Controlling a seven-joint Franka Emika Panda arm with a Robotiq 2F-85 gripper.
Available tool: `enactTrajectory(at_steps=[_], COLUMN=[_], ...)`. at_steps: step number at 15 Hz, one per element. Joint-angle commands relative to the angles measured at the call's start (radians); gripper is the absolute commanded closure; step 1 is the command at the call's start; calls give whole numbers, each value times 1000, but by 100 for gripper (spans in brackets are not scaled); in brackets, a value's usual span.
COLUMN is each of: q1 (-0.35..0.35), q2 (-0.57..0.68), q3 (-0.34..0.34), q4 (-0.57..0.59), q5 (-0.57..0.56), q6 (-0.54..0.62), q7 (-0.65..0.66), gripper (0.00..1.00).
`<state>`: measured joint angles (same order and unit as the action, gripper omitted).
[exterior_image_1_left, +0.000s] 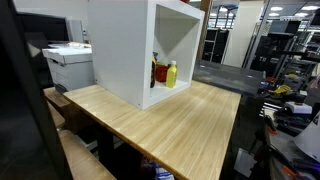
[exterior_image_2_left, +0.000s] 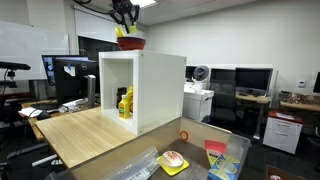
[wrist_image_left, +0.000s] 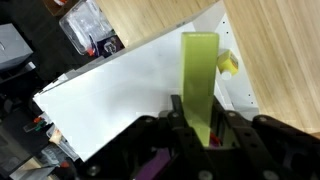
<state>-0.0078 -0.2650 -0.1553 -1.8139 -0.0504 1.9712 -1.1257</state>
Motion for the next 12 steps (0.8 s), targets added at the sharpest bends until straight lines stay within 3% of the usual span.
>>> enactTrajectory(at_steps=[1, 12], q1=[-5, 7], q2=[7, 59], q3=[6, 33], q4=[8, 88], q5=[3, 14], q6=[4, 20], q7=[1, -2], gripper=[93, 93])
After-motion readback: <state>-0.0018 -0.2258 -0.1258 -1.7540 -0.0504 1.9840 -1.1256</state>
